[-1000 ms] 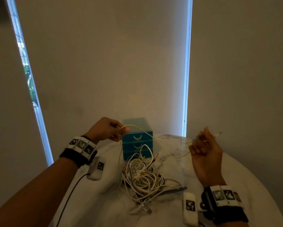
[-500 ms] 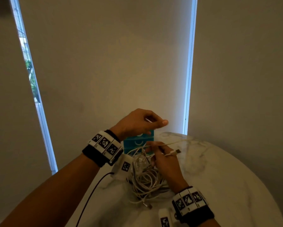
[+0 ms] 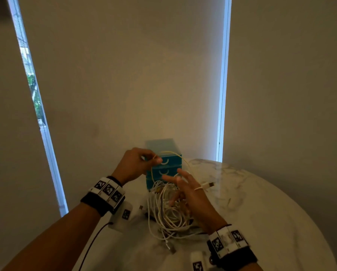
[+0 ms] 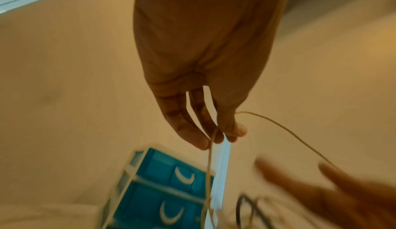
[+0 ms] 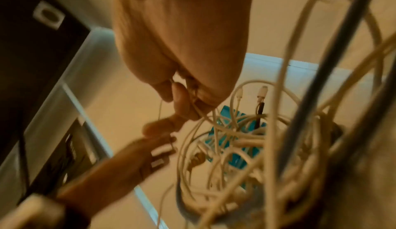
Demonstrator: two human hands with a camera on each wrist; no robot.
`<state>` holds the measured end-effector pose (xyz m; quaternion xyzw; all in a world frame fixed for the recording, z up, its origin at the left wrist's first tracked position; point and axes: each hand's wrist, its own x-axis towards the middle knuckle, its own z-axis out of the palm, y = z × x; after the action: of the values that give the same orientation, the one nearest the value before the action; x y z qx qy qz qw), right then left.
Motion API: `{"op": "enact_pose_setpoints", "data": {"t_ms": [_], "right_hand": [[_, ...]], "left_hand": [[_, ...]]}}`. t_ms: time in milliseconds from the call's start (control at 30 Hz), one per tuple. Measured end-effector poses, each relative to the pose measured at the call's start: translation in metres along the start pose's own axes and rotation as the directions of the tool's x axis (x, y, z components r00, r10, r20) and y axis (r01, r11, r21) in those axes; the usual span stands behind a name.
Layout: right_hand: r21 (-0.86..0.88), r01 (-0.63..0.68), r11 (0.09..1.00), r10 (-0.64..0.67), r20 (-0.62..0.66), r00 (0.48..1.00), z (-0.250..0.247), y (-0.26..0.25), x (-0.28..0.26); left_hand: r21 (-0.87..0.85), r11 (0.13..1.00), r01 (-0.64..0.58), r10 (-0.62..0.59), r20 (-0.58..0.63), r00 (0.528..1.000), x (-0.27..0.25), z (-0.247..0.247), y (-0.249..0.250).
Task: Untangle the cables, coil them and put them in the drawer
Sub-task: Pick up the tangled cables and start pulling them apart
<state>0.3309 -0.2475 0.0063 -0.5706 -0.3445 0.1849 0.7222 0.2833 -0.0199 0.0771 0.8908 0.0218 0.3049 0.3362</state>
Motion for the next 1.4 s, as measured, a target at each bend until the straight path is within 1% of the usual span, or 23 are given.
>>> {"op": "enact_pose_setpoints", "data": {"t_ms": [100,133,200,267,300,367,433,533,600,633,700,733,800,867,933,1000,1067,1100,1133,1200,1267,1300,1400], "right_hand": [[-0.214,-0.09,0.973,0.123,0.146,0.982,0.008,0.009,-0.002],[-0.243,-0.094,0.965,0.131,0.139,0.982,0.008,0.009,-0.003],[-0.207,-0.098,0.973,0.113,0.063,0.992,0.007,0.007,-0.002],[-0.153,-0.048,0.987,0.046,-0.015,0.999,0.003,0.005,0.001],[-0.138,-0.011,0.99,0.005,-0.045,0.999,0.002,0.003,0.002],[-0.129,0.047,0.991,-0.059,-0.092,0.994,0.001,0.001,0.003],[-0.125,0.072,0.99,-0.086,-0.113,0.99,0.005,-0.001,0.003],[-0.184,0.095,0.978,-0.117,-0.112,0.987,0.012,0.007,0.004],[-0.203,0.109,0.973,-0.144,-0.168,0.975,0.013,0.007,0.004],[-0.19,0.107,0.976,-0.146,-0.205,0.968,0.012,0.005,0.002],[-0.149,0.129,0.98,-0.164,-0.252,0.954,0.006,0.002,0.002],[-0.121,0.15,0.981,-0.176,-0.248,0.953,0.004,0.0,0.001],[-0.081,0.175,0.981,-0.187,-0.193,0.963,0.003,-0.002,-0.001],[-0.085,0.13,0.988,-0.14,-0.137,0.981,0.009,0.0,0.002],[-0.109,0.076,0.991,-0.087,-0.096,0.992,0.021,0.003,0.005],[-0.226,0.097,0.969,-0.125,-0.111,0.986,0.029,0.014,0.011],[-0.316,0.153,0.936,-0.21,-0.152,0.966,0.027,0.02,0.014],[-0.298,0.17,0.939,-0.229,-0.175,0.958,0.025,0.02,0.013],[-0.255,0.172,0.952,-0.227,-0.207,0.952,0.023,0.017,0.013],[-0.169,0.161,0.972,-0.203,-0.269,0.942,0.016,0.008,0.01],[-0.131,0.161,0.978,-0.194,-0.301,0.934,0.007,0.002,0.01],[-0.096,0.164,0.982,-0.186,-0.3,0.936,0.003,0.001,0.01],[0.194,0.157,0.968,-0.103,-0.26,0.96,-0.009,-0.003,0.015]], "left_hand": [[-0.04,0.999,0.013,-0.019,-0.158,0.987,0.013,-0.016,0.013],[-0.031,0.999,0.011,-0.017,-0.195,0.981,0.017,-0.02,0.016],[-0.008,1.0,-0.002,0.0,-0.274,0.962,0.023,-0.026,0.021],[-0.018,1.0,-0.023,0.016,-0.344,0.939,0.025,-0.028,0.03],[-0.044,0.998,-0.037,0.019,-0.345,0.938,0.025,-0.026,0.037],[-0.102,0.994,-0.045,0.017,-0.259,0.966,0.021,-0.018,0.059],[-0.118,0.992,-0.039,0.03,-0.078,0.996,0.014,-0.005,0.085],[-0.167,0.983,-0.072,0.096,0.138,0.986,0.008,0.013,0.112],[-0.198,0.977,-0.082,0.122,0.195,0.973,0.007,0.019,0.119],[-0.19,0.978,-0.09,0.125,0.185,0.975,0.007,0.02,0.118],[-0.086,0.99,-0.109,0.117,0.093,0.989,0.004,0.02,0.105],[-0.051,0.995,-0.083,0.085,0.041,0.996,0.001,0.018,0.094],[-0.153,0.988,0.025,-0.023,0.018,1.0,-0.006,0.017,0.074],[-0.312,0.945,0.102,-0.081,0.081,0.993,-0.015,0.018,0.065],[-0.408,0.906,0.118,-0.064,0.142,0.988,-0.022,0.017,0.073],[-0.469,0.875,0.12,0.003,0.253,0.967,-0.026,0.014,0.094],[-0.483,0.868,0.113,0.091,0.379,0.921,-0.027,0.01,0.115],[-0.482,0.872,0.084,0.133,0.399,0.907,-0.027,0.009,0.121],[-0.477,0.878,0.044,0.158,0.376,0.913,-0.025,0.007,0.123],[-0.422,0.906,-0.038,0.137,0.206,0.969,-0.023,0.002,0.115],[-0.29,0.956,-0.055,0.069,0.039,0.997,-0.024,0.004,0.091],[-0.222,0.975,-0.028,0.036,0.036,0.999,-0.027,0.009,0.077],[-0.05,0.998,0.035,-0.026,0.184,0.983,-0.039,0.032,0.036]]}}
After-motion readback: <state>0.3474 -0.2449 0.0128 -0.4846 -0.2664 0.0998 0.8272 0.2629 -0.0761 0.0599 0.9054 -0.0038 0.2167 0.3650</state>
